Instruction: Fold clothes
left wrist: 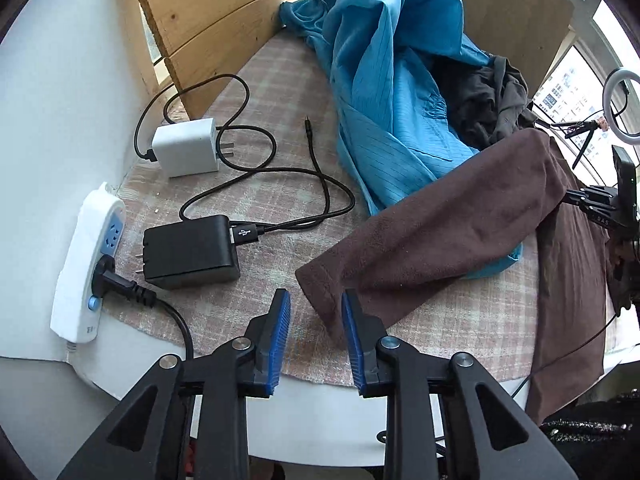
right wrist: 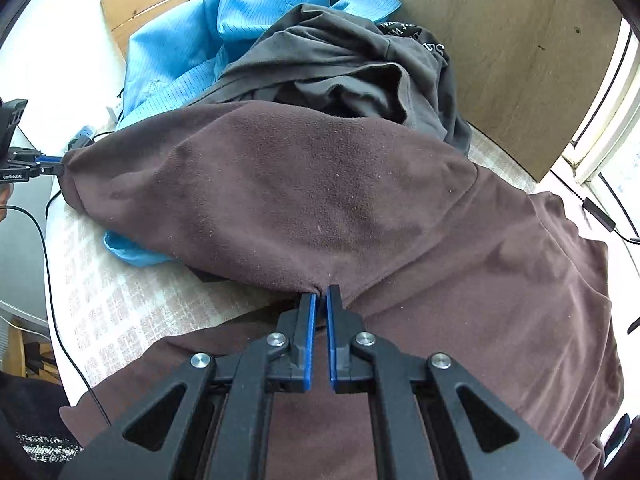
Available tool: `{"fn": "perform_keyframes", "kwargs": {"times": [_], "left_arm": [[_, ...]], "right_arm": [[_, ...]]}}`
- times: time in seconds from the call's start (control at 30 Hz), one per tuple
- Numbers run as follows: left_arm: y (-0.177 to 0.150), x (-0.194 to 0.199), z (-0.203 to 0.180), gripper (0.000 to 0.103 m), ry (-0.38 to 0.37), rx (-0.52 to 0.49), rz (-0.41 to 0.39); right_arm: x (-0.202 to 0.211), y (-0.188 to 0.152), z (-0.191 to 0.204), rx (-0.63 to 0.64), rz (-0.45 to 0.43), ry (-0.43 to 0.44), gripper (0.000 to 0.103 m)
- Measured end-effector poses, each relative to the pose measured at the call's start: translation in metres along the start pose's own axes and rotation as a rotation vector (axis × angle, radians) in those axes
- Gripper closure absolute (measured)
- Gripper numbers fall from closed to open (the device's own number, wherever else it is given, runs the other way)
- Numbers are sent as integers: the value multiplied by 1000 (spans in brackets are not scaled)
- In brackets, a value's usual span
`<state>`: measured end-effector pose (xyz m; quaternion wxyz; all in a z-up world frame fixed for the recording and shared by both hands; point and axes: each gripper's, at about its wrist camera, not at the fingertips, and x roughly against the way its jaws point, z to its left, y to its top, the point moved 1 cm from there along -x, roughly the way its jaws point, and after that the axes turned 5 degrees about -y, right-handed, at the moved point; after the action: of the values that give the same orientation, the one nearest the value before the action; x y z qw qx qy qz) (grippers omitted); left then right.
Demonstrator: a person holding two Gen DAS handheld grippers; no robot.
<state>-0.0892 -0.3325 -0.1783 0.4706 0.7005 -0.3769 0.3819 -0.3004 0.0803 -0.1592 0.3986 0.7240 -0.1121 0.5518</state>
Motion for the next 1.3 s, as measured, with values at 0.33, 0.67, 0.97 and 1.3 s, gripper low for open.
{"fn": "perform_keyframes", "kwargs": {"times": [0.33, 0.67, 0.97, 1.3], "left_arm": [[-22, -47, -27, 69, -136, -13, 103], [-28, -21, 5, 68, -201, 120, -30], [-47, -31, -18, 70, -299, 24, 31], [-44, -4, 24, 70, -228, 99, -68]], "right_arm": [[-11, -5, 2, 64, 111, -22, 98], [72, 72, 99, 270, -56, 172, 63], [-2, 88, 228, 560, 77, 294, 67], [-28, 92, 286, 628, 130, 391, 93]]}}
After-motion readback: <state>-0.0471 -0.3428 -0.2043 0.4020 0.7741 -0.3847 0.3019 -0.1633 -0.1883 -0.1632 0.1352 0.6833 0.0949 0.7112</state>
